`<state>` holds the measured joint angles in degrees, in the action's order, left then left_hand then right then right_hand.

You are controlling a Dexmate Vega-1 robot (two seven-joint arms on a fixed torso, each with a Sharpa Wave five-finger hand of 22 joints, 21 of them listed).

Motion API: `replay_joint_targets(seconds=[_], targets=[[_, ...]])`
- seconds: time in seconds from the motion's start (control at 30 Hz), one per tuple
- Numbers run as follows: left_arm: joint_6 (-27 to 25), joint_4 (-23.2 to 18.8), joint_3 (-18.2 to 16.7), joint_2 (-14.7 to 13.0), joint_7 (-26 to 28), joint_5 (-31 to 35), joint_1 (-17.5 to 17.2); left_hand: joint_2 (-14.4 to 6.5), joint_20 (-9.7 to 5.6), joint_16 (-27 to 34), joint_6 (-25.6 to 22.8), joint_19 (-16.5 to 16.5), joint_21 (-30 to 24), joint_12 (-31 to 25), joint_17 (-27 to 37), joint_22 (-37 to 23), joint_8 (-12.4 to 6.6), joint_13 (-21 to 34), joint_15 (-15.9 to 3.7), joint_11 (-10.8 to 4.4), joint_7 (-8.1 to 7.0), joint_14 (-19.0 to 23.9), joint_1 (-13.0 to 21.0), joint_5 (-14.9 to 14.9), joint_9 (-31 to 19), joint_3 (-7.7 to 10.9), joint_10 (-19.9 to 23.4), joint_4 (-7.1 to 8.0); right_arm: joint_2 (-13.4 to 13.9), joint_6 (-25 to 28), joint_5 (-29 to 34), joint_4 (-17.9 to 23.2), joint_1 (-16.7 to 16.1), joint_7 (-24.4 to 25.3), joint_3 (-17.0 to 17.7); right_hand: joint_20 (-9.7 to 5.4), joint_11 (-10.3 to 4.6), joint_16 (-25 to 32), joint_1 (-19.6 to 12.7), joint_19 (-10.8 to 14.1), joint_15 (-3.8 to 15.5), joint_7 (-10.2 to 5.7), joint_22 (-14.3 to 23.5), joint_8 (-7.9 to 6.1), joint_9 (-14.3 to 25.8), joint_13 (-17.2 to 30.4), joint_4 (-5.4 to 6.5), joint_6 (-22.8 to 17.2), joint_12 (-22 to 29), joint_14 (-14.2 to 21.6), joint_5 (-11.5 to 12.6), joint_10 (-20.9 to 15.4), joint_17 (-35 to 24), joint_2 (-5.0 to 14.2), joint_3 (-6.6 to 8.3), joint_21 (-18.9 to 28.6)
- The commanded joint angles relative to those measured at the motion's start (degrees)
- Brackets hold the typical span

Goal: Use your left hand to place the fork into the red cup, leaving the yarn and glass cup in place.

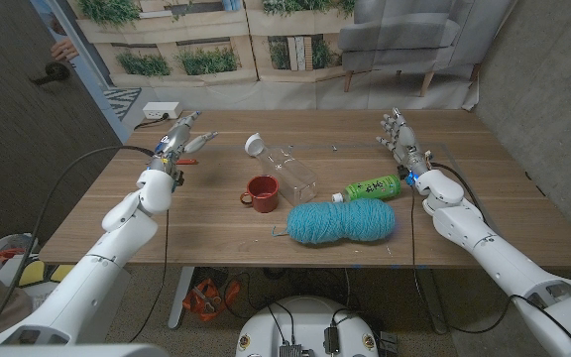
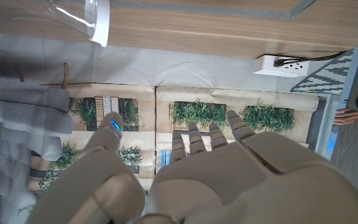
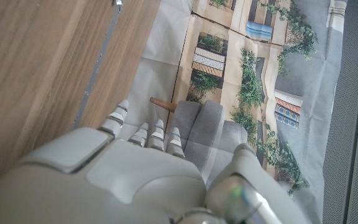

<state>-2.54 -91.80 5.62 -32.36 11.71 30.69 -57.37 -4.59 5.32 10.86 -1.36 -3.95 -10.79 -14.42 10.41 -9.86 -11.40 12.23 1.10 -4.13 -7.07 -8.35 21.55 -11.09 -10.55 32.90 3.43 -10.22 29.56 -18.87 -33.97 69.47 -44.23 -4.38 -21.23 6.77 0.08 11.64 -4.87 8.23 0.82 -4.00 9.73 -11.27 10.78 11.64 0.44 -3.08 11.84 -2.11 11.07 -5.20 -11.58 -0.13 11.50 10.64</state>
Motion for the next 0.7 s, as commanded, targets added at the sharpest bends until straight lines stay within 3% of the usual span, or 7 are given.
replay_joint_targets(seconds=[0.03, 0.7], targets=[[-2.8, -1.0, 0.6, -2.0, -0.7, 2.5, 0.2, 0.2, 0.49, 0.4, 0.4, 0.1, -0.2, -0.8, 0.0, -0.2, -0.02, 0.3, -0.09, -0.59, -0.19, 0.6, 1.5, -0.3, -0.1, 0.47, 1.7, -0.33, 0.0, 0.0, 0.0, -0.5, 0.4, -0.1, 0.1, 0.44, 0.15, 0.3, -0.2, 0.1, 0.17, -0.25, 0.1, -0.25, 0.3, 0.1, -0.52, -0.2, 0.0, 0.0, 0.0, -0.4, -0.2, 0.15, 0.11, 0.3], [-7.9, -2.6, 0.8, -2.4, -0.6, 5.9, -0.5, 2.7, 0.89, 1.1, -0.3, 0.9, -0.5, -1.8, 0.2, -0.2, -0.50, 0.8, -0.11, -1.30, -0.34, 3.1, 3.5, 0.5, -0.1, -0.09, 4.5, -0.17, -0.7, -0.2, 0.7, -2.0, 1.8, -0.6, -0.6, 0.47, -0.04, 0.3, -0.2, 0.1, 0.19, -0.28, 0.1, -0.26, 0.3, 0.1, -0.62, -0.3, 0.0, 0.0, 0.1, -0.3, -0.2, 0.23, 0.12, 0.3]])
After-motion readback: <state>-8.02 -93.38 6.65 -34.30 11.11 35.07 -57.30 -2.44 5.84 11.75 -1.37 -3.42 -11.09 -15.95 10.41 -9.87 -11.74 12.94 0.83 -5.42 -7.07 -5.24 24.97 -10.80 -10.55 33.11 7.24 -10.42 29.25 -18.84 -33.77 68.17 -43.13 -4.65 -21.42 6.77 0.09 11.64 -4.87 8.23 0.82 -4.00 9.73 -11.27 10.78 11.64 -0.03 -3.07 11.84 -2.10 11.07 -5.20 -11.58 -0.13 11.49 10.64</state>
